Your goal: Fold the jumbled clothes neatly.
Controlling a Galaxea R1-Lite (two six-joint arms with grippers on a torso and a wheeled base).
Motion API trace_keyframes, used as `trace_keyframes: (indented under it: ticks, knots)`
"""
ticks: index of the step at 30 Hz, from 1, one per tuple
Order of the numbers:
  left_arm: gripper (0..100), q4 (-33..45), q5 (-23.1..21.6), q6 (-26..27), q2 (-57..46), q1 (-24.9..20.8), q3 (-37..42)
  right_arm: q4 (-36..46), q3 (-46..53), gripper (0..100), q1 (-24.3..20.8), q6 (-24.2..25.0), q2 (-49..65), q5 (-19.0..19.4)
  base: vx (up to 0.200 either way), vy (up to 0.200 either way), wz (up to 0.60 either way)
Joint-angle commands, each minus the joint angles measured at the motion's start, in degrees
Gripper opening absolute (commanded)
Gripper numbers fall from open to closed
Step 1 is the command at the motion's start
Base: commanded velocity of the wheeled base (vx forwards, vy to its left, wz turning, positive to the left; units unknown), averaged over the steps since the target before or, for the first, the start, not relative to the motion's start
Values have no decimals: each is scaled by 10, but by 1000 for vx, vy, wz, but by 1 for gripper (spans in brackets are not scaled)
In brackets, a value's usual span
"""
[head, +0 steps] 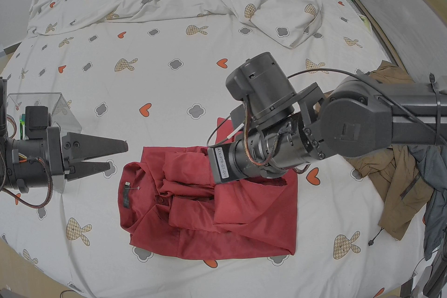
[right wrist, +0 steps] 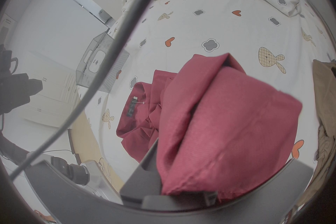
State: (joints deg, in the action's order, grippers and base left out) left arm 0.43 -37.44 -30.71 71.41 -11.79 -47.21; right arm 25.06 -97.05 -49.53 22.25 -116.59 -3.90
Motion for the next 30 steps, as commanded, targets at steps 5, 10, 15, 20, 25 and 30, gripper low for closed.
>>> trace_keyframes:
  ticks: [5,10,15,20,25,30]
  knots:
    - [100,-19,-1,-2,6,0,12,0,0,0,5,2,7,0,0,80,0]
    - [100,-19,-1,-1,6,0,13,0,1,0,8,2,5,0,0,200,0]
    - [100,-19,-1,-1,4,-1,14,0,1,0,10,2,4,0,0,200,0]
    - [100,-19,-1,0,4,-1,14,0,1,0,10,2,3,0,0,0,0]
    - [100,-19,-1,1,3,-1,15,0,1,0,8,2,2,1,0,0,0]
    - [100,-20,-1,2,3,-1,15,-1,11,0,0,1,5,3,0,0,0]
